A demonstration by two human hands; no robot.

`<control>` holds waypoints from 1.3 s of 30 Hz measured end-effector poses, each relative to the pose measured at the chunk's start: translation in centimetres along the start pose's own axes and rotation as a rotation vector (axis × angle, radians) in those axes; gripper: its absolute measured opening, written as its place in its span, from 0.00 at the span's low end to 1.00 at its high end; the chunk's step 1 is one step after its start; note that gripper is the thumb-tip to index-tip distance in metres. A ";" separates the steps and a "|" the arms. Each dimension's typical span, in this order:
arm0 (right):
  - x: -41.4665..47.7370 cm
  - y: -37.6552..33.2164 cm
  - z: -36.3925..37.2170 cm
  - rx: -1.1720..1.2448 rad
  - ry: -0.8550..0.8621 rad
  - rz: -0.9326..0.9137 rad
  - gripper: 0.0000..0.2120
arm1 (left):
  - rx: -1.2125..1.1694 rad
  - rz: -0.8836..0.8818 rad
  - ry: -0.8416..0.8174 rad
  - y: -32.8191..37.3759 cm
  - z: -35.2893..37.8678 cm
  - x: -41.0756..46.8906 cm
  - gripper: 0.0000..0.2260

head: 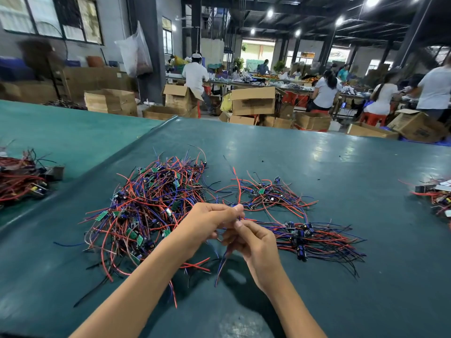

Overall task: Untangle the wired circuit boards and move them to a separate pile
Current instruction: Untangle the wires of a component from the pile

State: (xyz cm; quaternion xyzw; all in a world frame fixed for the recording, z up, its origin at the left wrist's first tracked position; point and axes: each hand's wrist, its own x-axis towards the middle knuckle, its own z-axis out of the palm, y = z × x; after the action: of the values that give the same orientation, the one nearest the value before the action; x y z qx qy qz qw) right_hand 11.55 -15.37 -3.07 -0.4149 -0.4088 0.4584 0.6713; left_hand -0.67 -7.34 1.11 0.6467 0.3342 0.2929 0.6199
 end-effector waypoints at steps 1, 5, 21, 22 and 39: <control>0.0 0.0 0.0 -0.006 0.008 0.008 0.10 | 0.023 0.001 -0.006 -0.1 -0.1 0.1 0.19; 0.0 0.0 0.0 -0.001 0.013 0.081 0.14 | -0.080 0.017 0.015 -0.4 -0.2 0.8 0.20; -0.1 -0.3 0.1 0.047 -0.101 0.127 0.14 | -0.273 -0.113 0.299 2.1 -1.6 5.9 0.10; -0.2 -0.3 0.2 0.039 -0.101 0.124 0.14 | -0.286 -0.114 0.323 2.2 -1.7 6.1 0.10; -0.2 0.3 -0.3 -0.008 -0.002 0.101 0.38 | -0.829 -0.049 -0.040 2.4 -3.3 3.6 0.14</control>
State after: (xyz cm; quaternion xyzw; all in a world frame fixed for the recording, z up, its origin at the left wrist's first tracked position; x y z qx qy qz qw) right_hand 11.74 -15.61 -3.46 -0.4374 -0.3897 0.4905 0.6452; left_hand -0.96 -2.54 3.61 0.3398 0.1911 0.3752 0.8410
